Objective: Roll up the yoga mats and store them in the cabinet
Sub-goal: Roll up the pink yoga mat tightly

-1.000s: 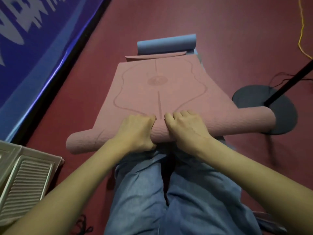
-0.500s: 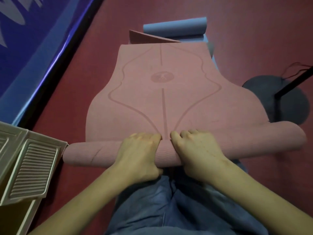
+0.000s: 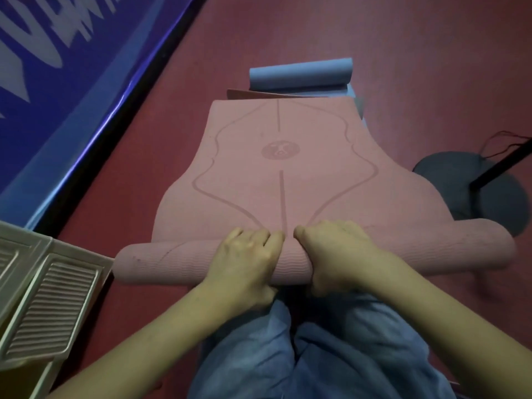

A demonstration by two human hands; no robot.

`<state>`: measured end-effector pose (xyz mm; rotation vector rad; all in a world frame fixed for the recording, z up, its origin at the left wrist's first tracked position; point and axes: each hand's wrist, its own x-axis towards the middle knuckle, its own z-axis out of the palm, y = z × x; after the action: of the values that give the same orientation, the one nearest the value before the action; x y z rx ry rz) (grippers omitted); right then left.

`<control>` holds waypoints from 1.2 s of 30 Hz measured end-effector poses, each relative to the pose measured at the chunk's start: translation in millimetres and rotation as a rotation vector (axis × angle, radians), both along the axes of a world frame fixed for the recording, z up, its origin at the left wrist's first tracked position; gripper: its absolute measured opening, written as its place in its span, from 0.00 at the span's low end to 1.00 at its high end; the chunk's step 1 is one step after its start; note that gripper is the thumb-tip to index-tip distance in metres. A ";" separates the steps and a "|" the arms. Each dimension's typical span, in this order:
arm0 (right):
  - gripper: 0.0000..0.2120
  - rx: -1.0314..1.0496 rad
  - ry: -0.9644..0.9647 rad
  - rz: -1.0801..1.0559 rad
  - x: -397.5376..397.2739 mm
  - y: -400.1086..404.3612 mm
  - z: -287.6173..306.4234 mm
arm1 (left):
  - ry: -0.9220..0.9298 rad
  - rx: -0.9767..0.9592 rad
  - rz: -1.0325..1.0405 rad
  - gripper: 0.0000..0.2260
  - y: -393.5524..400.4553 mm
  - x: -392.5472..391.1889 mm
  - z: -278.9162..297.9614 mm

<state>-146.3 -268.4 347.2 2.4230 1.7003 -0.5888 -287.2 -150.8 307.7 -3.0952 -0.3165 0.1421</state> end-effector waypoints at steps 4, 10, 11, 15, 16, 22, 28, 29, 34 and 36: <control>0.29 0.243 -0.204 -0.004 -10.3 -11.3 -12.8 | 0.145 -0.161 0.005 0.26 19.4 23.4 22.0; 0.26 0.239 -0.233 0.037 2.0 -8.2 -22.1 | 0.236 -0.189 0.019 0.29 22.9 39.8 21.7; 0.24 0.220 -0.219 0.068 6.2 -3.7 -17.9 | 0.196 -0.205 0.054 0.29 20.7 37.9 18.2; 0.24 0.034 -0.088 0.066 18.8 14.6 -0.3 | -0.017 -0.135 0.069 0.36 11.2 22.7 2.3; 0.26 -0.018 -0.054 0.053 21.3 18.5 2.0 | -0.052 -0.085 0.048 0.40 8.5 19.9 -0.8; 0.29 -0.188 0.183 -0.005 40.1 37.4 9.5 | 0.108 -0.096 0.130 0.37 9.9 34.7 16.5; 0.28 0.076 -0.068 -0.013 28.3 13.8 -6.9 | 0.181 -0.046 0.041 0.27 23.3 53.5 22.7; 0.26 0.161 -0.130 -0.001 26.1 8.9 -13.3 | 0.214 -0.055 0.046 0.29 27.8 58.6 24.7; 0.22 0.282 -0.249 -0.008 28.5 2.3 -26.6 | 0.272 -0.141 0.037 0.31 37.9 77.5 24.6; 0.22 0.185 -0.208 0.021 37.9 11.4 -13.7 | 0.249 -0.153 0.069 0.32 37.2 77.8 19.8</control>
<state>-108.4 -257.0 333.6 2.4814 1.7590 -0.1748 -209.4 -113.7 327.5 -3.1651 -0.4206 0.5743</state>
